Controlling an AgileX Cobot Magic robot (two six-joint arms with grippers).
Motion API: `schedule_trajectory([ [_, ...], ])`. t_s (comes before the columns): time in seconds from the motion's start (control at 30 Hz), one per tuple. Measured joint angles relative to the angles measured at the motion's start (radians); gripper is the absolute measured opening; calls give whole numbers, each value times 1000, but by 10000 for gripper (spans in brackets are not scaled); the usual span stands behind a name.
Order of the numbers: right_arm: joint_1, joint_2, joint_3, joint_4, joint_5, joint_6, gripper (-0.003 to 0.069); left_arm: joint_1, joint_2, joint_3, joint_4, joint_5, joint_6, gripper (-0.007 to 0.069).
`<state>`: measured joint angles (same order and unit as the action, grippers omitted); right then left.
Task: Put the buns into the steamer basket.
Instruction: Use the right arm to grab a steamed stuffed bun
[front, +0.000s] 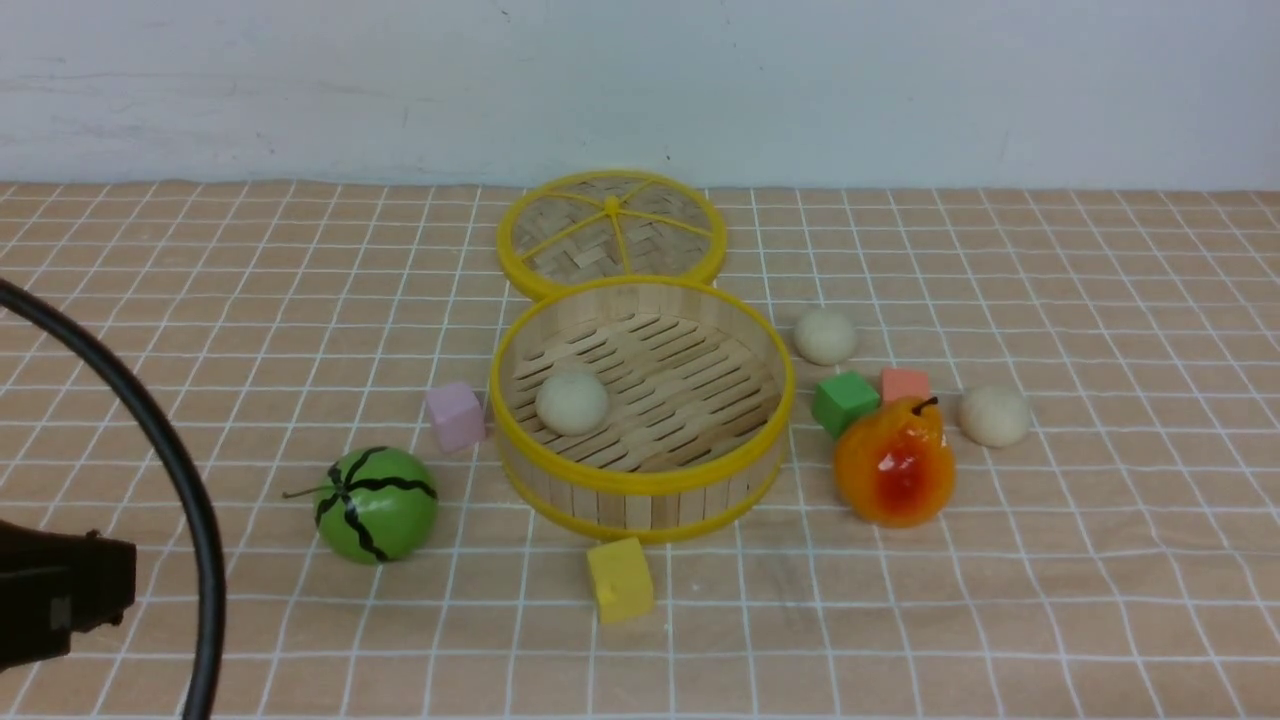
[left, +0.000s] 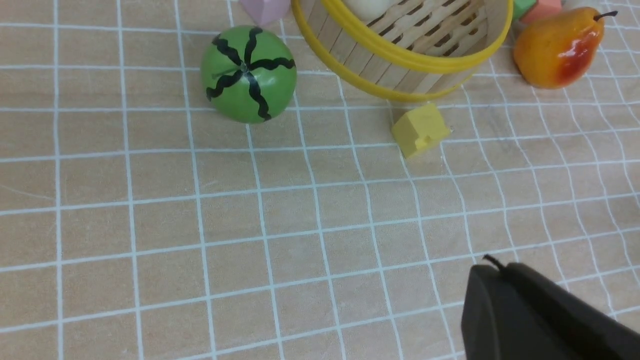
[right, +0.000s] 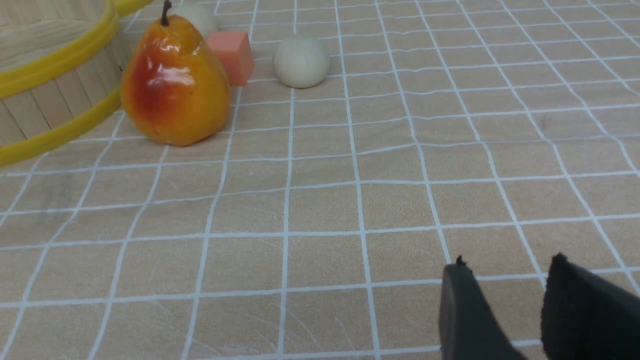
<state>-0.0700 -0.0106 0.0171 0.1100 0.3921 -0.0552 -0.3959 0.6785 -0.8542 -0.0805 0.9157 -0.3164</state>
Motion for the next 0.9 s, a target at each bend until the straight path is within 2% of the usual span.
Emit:
schedule_trajectory([
  [0.1,0,0,0,0,0,0,239,0,-5,23,52,-65,-4,-13],
  [0.2,0,0,0,0,0,0,239,18,-65,103,182,-269,-68,-13],
  [0.27,0,0,0,0,0,0,239,78,-133,169,238,-377,-111,-13],
  [0.33,0,0,0,0,0,0,239,112,-167,202,250,-412,-116,-13],
  [0.37,0,0,0,0,0,0,239,176,-225,267,259,-455,-115,-13],
  [0.6,0,0,0,0,0,0,239,380,-517,520,250,-487,-47,-13],
  [0.77,0,0,0,0,0,0,239,451,-671,718,246,-487,-28,-13],
  [0.9,0,0,0,0,0,0,239,453,-689,842,225,-491,-28,-13],
])
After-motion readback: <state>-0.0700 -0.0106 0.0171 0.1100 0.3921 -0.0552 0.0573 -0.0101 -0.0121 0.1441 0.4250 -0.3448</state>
